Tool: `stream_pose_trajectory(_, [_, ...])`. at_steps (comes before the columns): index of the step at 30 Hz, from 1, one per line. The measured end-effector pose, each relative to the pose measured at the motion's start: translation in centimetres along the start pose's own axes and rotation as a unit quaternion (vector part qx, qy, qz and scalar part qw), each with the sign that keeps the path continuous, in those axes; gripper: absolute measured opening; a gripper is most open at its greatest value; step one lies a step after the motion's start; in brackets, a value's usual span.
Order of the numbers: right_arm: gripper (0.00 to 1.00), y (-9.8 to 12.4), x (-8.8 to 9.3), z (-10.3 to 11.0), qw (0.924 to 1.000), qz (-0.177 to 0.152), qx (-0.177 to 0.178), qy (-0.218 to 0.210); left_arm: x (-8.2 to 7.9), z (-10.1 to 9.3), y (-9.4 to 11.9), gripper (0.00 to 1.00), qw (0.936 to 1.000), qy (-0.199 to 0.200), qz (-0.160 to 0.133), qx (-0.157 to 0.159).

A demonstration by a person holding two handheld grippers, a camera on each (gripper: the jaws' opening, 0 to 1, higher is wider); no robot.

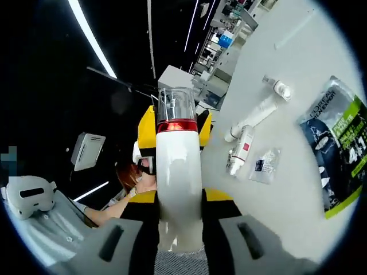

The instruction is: Arrange the skincare products in the storage area until every visible bottle or jar stands upright without overlapping.

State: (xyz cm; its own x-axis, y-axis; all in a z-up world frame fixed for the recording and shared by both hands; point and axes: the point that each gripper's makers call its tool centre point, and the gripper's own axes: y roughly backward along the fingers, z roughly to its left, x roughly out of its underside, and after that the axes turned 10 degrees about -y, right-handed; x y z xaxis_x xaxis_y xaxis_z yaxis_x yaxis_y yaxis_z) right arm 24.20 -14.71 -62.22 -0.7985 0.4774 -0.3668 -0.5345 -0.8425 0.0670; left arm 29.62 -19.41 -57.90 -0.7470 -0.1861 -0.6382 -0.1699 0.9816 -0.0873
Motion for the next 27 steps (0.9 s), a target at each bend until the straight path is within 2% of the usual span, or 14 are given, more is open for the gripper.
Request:
stream_pose_trajectory(3, [0.27, 0.0, -0.1, -0.4, 0.9998, 0.005, 0.005, 0.019, 0.1, 0.0, 0.2, 0.25, 0.9998, -0.017, 0.007, -0.003])
stream_pose_trajectory(7, [0.28, -0.2, 0.2, -0.8, 0.9972, 0.027, 0.015, 0.068, 0.3, -0.5, 0.1, 0.25, 0.9981, -0.058, 0.02, -0.001])
stream_pose_trajectory(10, [0.28, -0.2, 0.9, -0.9, 0.9933, 0.049, 0.032, 0.1, 0.8, -1.0, 0.1, 0.26, 0.9961, -0.078, 0.039, 0.008])
stream_pose_trajectory(11, [0.28, -0.3, 1.0, -1.0, 0.9903, 0.053, 0.037, 0.123, 0.9, -1.3, 0.2, 0.26, 0.9952, -0.086, 0.045, 0.013])
stream_pose_trajectory(12, [0.28, -0.4, 1.0, -1.0, 0.9887, 0.053, 0.041, 0.134, 0.9, -1.5, 0.2, 0.26, 0.9933, -0.105, 0.046, 0.016])
stream_pose_trajectory(16, [0.28, -0.4, 0.6, -1.5, 0.9837, 0.045, 0.056, 0.165, 0.7, -1.6, 0.4, 0.26, 0.991, -0.129, 0.035, 0.009])
stream_pose_trajectory(18, [0.28, -0.4, 0.2, -2.1, 0.9759, 0.044, 0.078, 0.199, 0.6, -1.4, 0.4, 0.26, 0.9886, -0.148, 0.028, 0.003])
stream_pose_trajectory(19, [0.28, -0.4, 0.2, -2.3, 0.972, 0.048, 0.086, 0.213, 0.6, -1.4, 0.4, 0.26, 0.984, -0.176, 0.026, 0.002])
stream_pose_trajectory(21, [0.28, -0.4, 0.1, -3.0, 0.9612, 0.055, 0.106, 0.249, 0.8, -1.4, 0.5, 0.27, 0.9786, -0.204, 0.029, -0.004])
stream_pose_trajectory(22, [0.28, -0.3, -0.1, -3.4, 0.9529, 0.056, 0.119, 0.273, 0.9, -1.3, 0.5, 0.27, 0.9758, -0.216, 0.031, -0.007])
stream_pose_trajectory(23, [0.28, -0.3, -0.3, -3.6, 0.9494, 0.053, 0.126, 0.283, 0.8, -1.2, 0.5, 0.27, 0.9721, -0.233, 0.027, -0.013])
stream_pose_trajectory(24, [0.28, -0.3, -0.6, -4.0, 0.9439, 0.048, 0.131, 0.299, 0.9, -1.2, 0.5, 0.27, 0.9723, -0.232, 0.025, -0.017])
stream_pose_trajectory(25, [0.28, -0.2, -0.5, -4.1, 0.9451, 0.045, 0.131, 0.296, 0.9, -1.1, 0.5, 0.27, 0.9713, -0.236, 0.022, -0.02])
stream_pose_trajectory(27, [0.28, -0.2, -0.7, -4.6, 0.9401, 0.044, 0.132, 0.311, 1.0, -0.9, 0.4, 0.27, 0.968, -0.249, 0.015, -0.023])
